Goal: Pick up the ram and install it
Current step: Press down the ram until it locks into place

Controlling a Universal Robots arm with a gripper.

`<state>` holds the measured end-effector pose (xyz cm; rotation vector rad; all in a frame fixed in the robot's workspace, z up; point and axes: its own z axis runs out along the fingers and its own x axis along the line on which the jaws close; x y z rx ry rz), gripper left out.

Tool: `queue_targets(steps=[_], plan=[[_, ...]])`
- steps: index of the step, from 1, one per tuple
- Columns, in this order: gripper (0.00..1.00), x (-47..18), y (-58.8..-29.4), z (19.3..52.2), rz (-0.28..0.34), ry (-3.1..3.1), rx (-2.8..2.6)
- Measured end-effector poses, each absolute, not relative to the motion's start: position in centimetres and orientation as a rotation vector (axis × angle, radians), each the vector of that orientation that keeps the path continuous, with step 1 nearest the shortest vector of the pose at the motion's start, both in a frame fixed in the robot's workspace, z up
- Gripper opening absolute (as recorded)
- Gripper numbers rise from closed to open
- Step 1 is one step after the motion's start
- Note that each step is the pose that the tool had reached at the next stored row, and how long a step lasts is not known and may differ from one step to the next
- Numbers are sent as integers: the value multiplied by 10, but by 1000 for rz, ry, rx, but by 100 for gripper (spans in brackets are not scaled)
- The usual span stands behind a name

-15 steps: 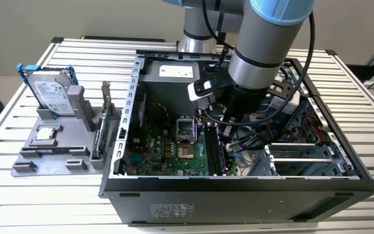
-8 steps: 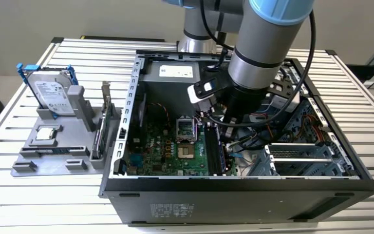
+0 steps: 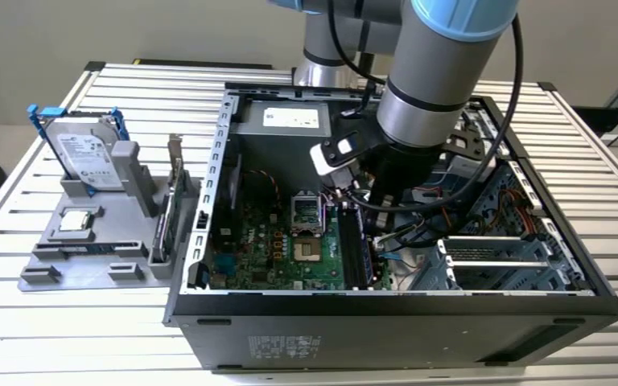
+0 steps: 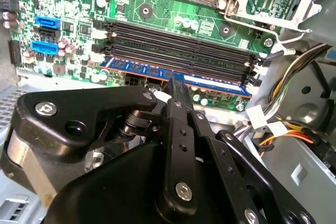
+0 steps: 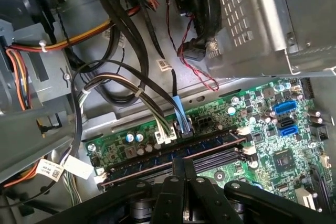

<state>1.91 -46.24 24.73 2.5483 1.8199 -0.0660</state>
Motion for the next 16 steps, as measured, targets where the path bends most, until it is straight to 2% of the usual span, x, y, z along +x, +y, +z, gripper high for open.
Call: queue_targets(steps=[16], plan=[[0,19,-462,247,-65,1966,2434]])
